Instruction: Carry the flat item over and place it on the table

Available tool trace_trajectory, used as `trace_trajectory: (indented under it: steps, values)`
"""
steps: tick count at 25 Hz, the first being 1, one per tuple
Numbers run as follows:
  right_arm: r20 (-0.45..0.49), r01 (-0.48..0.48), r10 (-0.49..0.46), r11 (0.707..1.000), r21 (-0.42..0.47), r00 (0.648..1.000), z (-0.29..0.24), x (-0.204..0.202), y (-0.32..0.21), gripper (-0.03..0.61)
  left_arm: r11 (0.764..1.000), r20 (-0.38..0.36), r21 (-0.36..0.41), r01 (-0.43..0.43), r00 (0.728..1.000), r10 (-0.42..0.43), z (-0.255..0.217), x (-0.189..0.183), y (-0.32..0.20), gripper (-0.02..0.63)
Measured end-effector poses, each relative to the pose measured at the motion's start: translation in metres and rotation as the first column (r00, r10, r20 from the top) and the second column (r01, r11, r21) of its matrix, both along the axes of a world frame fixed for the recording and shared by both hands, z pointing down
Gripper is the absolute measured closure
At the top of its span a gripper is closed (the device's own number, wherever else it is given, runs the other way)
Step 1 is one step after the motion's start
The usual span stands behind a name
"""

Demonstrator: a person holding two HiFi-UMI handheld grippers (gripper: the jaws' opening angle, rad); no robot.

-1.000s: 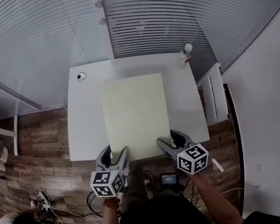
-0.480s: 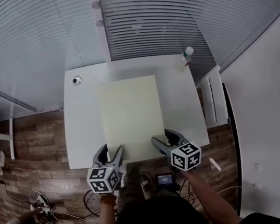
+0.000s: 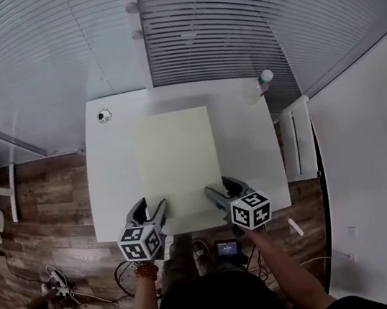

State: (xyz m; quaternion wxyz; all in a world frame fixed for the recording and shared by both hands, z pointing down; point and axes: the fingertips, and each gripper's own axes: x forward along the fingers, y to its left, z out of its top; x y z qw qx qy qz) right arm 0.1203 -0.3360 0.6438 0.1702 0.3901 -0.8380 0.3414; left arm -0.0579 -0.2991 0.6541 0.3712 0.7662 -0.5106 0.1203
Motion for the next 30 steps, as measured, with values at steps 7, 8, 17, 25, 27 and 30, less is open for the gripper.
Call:
trace_trajectory:
  steps: [7, 8, 17, 25, 27, 30]
  values:
    - [-0.017, 0.012, -0.012, 0.999, -0.046, 1.000, 0.019, -0.008, -0.014, 0.305, 0.999, -0.024, -0.045, 0.007, 1.000, -0.008, 0.021, -0.007, -0.012, 0.348]
    - [-0.021, 0.014, -0.015, 0.998, -0.054, 1.000, 0.022, -0.008, -0.017, 0.305, 0.999, -0.027, -0.052, 0.007, 1.000, -0.008, 0.024, -0.008, -0.015, 0.348]
    - [-0.027, 0.029, -0.033, 0.993, -0.113, 0.999, 0.039, -0.006, -0.028, 0.305, 0.995, -0.064, -0.099, -0.006, 0.998, -0.001, 0.043, -0.006, -0.025, 0.348]
    - [-0.042, 0.026, -0.032, 0.990, -0.137, 0.999, 0.053, -0.002, -0.031, 0.305, 0.990, -0.085, -0.138, -0.030, 0.996, 0.019, 0.058, -0.003, -0.026, 0.348]
    - [-0.044, 0.027, -0.034, 0.990, -0.142, 0.998, 0.056, -0.002, -0.032, 0.305, 0.990, -0.079, -0.138, -0.043, 0.996, 0.032, 0.060, -0.003, -0.027, 0.348]
    - [-0.046, 0.027, -0.034, 0.989, -0.146, 0.998, 0.058, -0.001, -0.031, 0.304, 0.989, -0.077, -0.142, -0.049, 0.996, 0.039, 0.062, -0.002, -0.026, 0.348]
